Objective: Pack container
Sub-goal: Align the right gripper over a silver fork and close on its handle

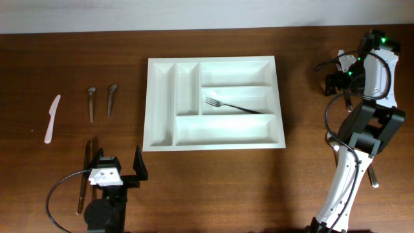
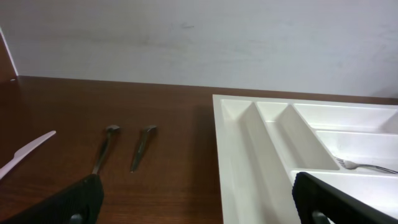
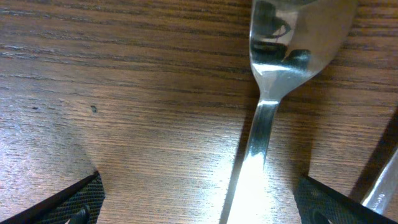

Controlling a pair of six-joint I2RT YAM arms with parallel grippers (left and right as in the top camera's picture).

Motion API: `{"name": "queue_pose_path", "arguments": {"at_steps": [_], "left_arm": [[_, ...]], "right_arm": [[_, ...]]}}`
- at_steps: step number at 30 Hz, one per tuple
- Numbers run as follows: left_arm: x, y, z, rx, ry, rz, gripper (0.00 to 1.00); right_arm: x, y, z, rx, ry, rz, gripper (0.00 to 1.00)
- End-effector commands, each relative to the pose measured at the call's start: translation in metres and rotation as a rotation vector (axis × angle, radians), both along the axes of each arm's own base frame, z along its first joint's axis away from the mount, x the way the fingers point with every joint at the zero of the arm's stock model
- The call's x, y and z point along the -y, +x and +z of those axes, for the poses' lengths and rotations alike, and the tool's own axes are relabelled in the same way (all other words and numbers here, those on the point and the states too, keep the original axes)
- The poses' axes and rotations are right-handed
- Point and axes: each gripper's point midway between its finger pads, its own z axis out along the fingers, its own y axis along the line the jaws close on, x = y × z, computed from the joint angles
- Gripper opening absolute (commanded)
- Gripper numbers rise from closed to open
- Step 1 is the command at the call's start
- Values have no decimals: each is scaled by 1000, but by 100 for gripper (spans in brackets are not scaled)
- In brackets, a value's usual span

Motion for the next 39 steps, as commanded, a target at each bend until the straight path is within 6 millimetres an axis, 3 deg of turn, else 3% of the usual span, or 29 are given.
{"name": "queue_pose_path", "arguments": {"at_steps": [1, 14, 17, 20, 25, 34, 39], "left_arm": [[0, 0, -1, 0, 8, -4, 99], [0, 0, -1, 0, 8, -4, 99], [0, 0, -1, 0, 8, -4, 99], [0, 0, -1, 0, 8, -4, 99], [0, 0, -1, 0, 8, -4, 99], [0, 0, -1, 0, 8, -4, 99], [0, 0, -1, 0, 8, -4, 99]], "right_arm": [[4, -17, -23, -77, -5, -1, 99], [13, -19, -25, -94, -56, -2, 98], [13, -19, -25, -94, -56, -2, 88], [13, -19, -25, -92, -58, -14, 68], [13, -18, -25, -89, -54, -21, 64], [13, -17, -25, -84, -57, -21, 37], [15, -14, -25, -72, -62, -29, 31]]}}
